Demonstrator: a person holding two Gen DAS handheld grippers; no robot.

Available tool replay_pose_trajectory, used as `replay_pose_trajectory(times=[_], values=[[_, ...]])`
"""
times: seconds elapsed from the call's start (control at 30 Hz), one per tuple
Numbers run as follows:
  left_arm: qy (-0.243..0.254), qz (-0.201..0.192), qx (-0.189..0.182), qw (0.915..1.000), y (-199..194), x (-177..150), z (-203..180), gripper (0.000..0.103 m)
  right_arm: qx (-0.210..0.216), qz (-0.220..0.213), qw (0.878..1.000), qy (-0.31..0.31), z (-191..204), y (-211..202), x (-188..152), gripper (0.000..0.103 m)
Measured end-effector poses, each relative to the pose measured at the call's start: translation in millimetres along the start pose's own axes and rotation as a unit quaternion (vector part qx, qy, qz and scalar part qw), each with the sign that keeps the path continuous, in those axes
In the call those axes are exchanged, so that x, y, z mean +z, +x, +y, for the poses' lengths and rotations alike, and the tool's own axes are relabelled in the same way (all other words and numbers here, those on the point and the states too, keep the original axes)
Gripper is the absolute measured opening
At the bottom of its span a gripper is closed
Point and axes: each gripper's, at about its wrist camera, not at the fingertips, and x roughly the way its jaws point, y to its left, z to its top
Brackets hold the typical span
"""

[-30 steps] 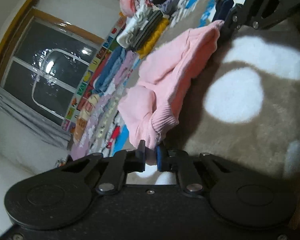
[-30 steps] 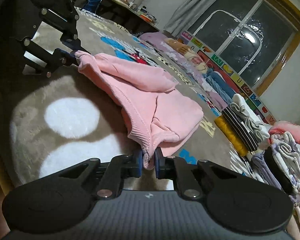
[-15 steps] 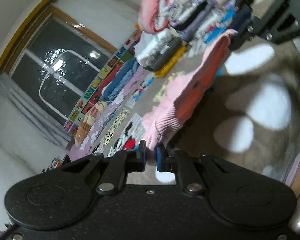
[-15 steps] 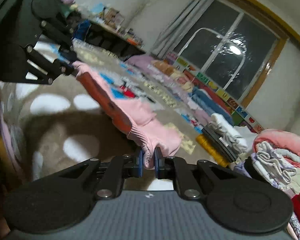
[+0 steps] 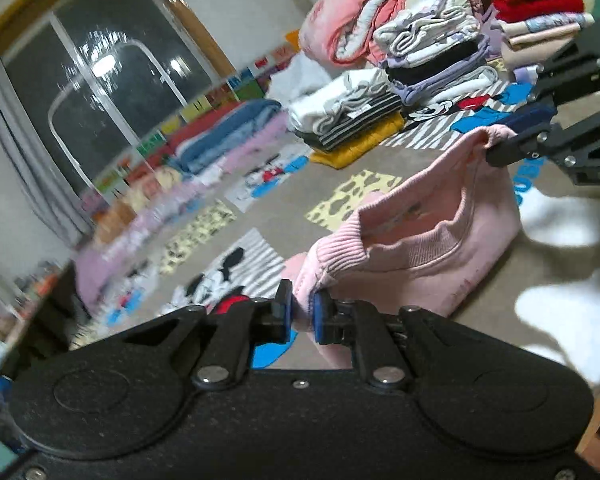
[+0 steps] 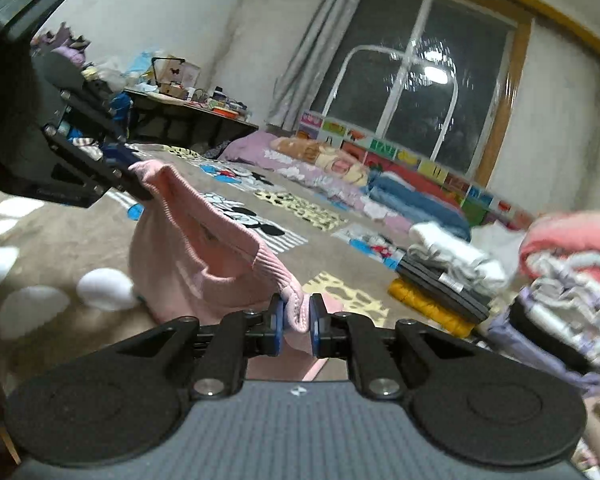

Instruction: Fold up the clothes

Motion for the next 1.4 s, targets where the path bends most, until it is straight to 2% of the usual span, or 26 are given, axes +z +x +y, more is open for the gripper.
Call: replay_pose_trajectory(times=[0.23, 0.37, 0.4, 0.43, 0.5, 0.53, 0.57, 0.63, 0.7, 0.73, 0.77, 0.83, 0.93, 0.97, 1.03, 1.07, 1.1, 1.17, 1.2, 1.33, 1.4], values=[[-0.077, 0.028, -0.058, 0.9949, 53.1, -9.4, 22.1, 0.009, 0.025, 0.023, 0.997, 0.069, -26.5, 53.4, -9.6, 0.019], [-0.144, 0.03, -0.1, 0.9841, 75.5, -22.7, 35.8, 0.01, 0.045, 0.038, 0.989, 0.136, -35.2, 75.9, -26.0, 0.022], [-0.178, 0.022, -0.111, 0.9775, 78.9, -30.0, 41.0, 0.015, 0.054, 0.039, 0.984, 0.164, -39.6, 79.1, -31.8, 0.023], [-0.22, 0.013, -0.12, 0.9681, 80.6, -39.8, 47.4, 0.031, 0.063, 0.036, 0.978, 0.195, -44.2, 80.8, -38.8, 0.023], [-0.308, 0.001, -0.139, 0.9413, 83.3, -61.5, 60.8, 0.053, 0.076, 0.035, 0.964, 0.251, -53.0, 83.3, -52.6, 0.032], [-0.352, 0.0, -0.152, 0.9235, 84.8, -73.2, 67.6, 0.053, 0.081, 0.034, 0.957, 0.275, -56.9, 83.9, -59.6, 0.034], [-0.38, 0.003, -0.161, 0.9109, 85.3, -80.6, 73.1, 0.053, 0.087, 0.033, 0.951, 0.296, -60.4, 84.2, -65.8, 0.037], [-0.393, -0.003, -0.175, 0.9029, 82.3, -84.8, 78.2, 0.053, 0.098, 0.029, 0.942, 0.319, -63.7, 84.8, -71.4, 0.041], [-0.407, -0.017, -0.188, 0.8934, 80.0, -86.5, 82.8, 0.053, 0.098, 0.023, 0.942, 0.321, -64.3, 87.0, -71.5, 0.045], [-0.421, -0.023, -0.199, 0.8845, 80.3, -87.9, 84.7, 0.053, 0.099, 0.021, 0.941, 0.323, -64.8, 89.4, -71.7, 0.046], [-0.434, -0.031, -0.208, 0.8762, 81.1, -89.0, 85.9, 0.052, 0.101, 0.02, 0.939, 0.329, -65.8, 92.2, -72.7, 0.048], [-0.444, -0.04, -0.224, 0.8664, 83.5, -87.5, 87.2, 0.046, 0.106, 0.019, 0.935, 0.339, -68.0, 97.2, -74.8, 0.049], [-0.442, -0.033, -0.238, 0.8641, 94.2, -82.2, 82.0, 0.035, 0.117, 0.016, 0.928, 0.354, -73.0, 99.2, -78.2, 0.048], [-0.447, -0.03, -0.241, 0.8609, 98.0, -82.6, 81.1, 0.031, 0.123, 0.016, 0.924, 0.361, -74.8, 98.8, -78.9, 0.048], [-0.464, -0.029, -0.248, 0.8503, 105.5, -85.6, 82.3, 0.012, 0.136, 0.013, 0.916, 0.378, -78.7, 98.9, -81.7, 0.041], [-0.474, -0.03, -0.252, 0.8432, 108.8, -86.4, 84.5, 0.009, 0.145, 0.011, 0.91, 0.388, -81.3, 100.4, -83.0, 0.028], [-0.486, -0.033, -0.257, 0.8344, 111.4, -87.2, 87.5, 0.008, 0.153, 0.007, 0.905, 0.398, -84.1, 101.5, -83.9, 0.017], [-0.511, -0.047, -0.274, 0.8137, 114.2, -87.0, 96.2, 0.008, 0.162, -0.006, 0.894, 0.418, -90.6, 102.1, -84.2, 0.013], [-0.519, -0.053, -0.278, 0.8067, 115.3, -86.0, 100.3, 0.008, 0.166, -0.012, 0.888, 0.429, -93.8, 102.4, -84.4, 0.012], [-0.546, -0.075, -0.288, 0.7834, 119.0, -81.2, 115.7, 0.007, 0.178, -0.043, 0.865, 0.467, -109.3, 108.1, -82.7, 0.011], [-0.554, -0.08, -0.29, 0.7763, 122.3, -77.0, 122.0, 0.007, 0.183, -0.056, 0.852, 0.487, -116.1, 113.8, -82.4, 0.01]])
